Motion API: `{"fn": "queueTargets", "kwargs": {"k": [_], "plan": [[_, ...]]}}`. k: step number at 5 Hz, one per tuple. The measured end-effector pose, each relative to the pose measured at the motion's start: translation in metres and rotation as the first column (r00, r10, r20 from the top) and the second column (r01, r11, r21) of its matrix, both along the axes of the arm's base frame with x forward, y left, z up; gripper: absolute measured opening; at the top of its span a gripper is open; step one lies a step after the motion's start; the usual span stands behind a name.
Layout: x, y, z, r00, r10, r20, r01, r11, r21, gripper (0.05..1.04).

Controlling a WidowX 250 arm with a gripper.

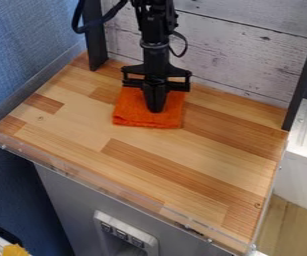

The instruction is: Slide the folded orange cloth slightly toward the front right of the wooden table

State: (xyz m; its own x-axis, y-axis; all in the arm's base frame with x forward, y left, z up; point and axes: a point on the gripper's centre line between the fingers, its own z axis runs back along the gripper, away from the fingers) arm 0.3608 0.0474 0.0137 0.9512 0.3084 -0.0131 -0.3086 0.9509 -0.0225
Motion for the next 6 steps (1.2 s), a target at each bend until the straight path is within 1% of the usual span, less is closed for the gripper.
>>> {"fn": "queueTargets", "kwargs": {"k": [1, 2, 3, 4, 5, 6], "plan": [[-0.002, -0.001, -0.002, 0.999, -0.045, 0.017, 0.045, 0.999, 0.001, 0.059], [-0.009, -0.005, -0.003, 0.995, -0.097, 0.021, 0.096, 0.995, 0.011, 0.059], [-0.018, -0.015, -0.001, 0.988, -0.156, 0.011, 0.156, 0.988, 0.016, 0.059], [-0.026, -0.019, 0.004, 0.979, -0.204, 0.004, 0.204, 0.979, 0.02, 0.083], [-0.029, -0.021, 0.022, 0.97, -0.244, 0.004, 0.244, 0.97, 0.025, 0.234], [-0.027, -0.028, 0.034, 0.96, -0.28, -0.004, 0.28, 0.96, 0.024, 0.49]]}}
